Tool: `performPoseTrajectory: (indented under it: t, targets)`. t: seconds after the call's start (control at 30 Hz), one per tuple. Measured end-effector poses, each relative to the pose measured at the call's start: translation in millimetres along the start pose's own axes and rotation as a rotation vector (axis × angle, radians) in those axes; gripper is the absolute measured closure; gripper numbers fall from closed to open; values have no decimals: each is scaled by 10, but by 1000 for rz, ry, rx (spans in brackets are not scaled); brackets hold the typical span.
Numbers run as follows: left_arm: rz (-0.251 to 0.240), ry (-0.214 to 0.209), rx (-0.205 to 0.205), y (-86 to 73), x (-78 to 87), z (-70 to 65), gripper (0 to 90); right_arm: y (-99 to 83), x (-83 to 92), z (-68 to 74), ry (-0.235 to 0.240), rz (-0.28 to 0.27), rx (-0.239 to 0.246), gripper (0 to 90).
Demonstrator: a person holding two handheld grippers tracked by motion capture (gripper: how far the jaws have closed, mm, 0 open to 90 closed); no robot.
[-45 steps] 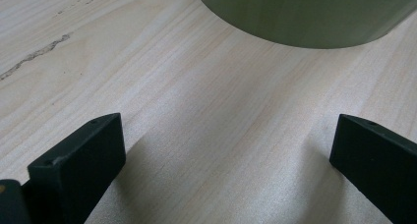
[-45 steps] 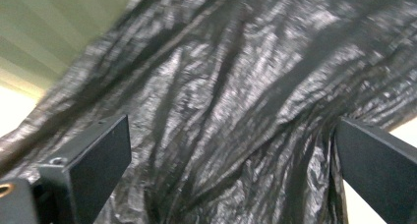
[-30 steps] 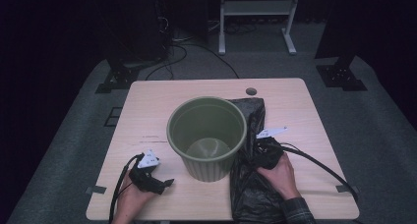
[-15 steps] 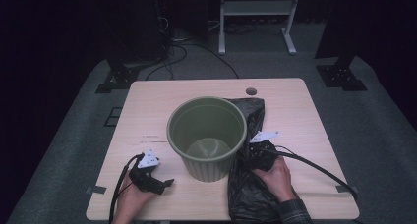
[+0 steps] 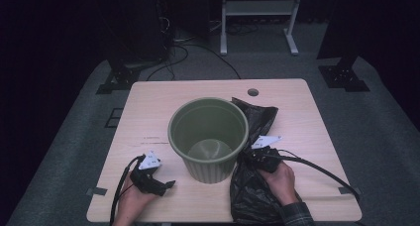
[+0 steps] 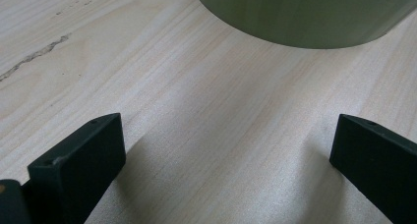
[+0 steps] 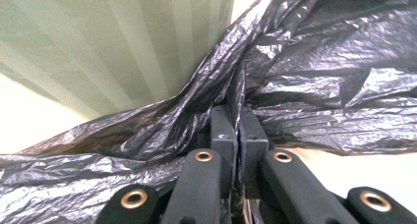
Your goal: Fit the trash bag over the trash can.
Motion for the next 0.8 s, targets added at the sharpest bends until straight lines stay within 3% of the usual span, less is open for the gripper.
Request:
performPoseTrajectory:
  t: [0.43,0.8]
  targets:
    - [0,0,0,0,0,0,0,37,55,46,75,-17,14,892]
    - [0,0,0,1,-1,0,0,297,549,49,165,-153,27,893]
Point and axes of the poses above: each handheld gripper's, and its own axes: x roughly backward along the jaws, y roughly out of its top, z roughly to its left, the point moved 6 cm from there along -x, roughly forward along the jaws, and after that the axes turned 1 degree about z, right-handed, at the moved point
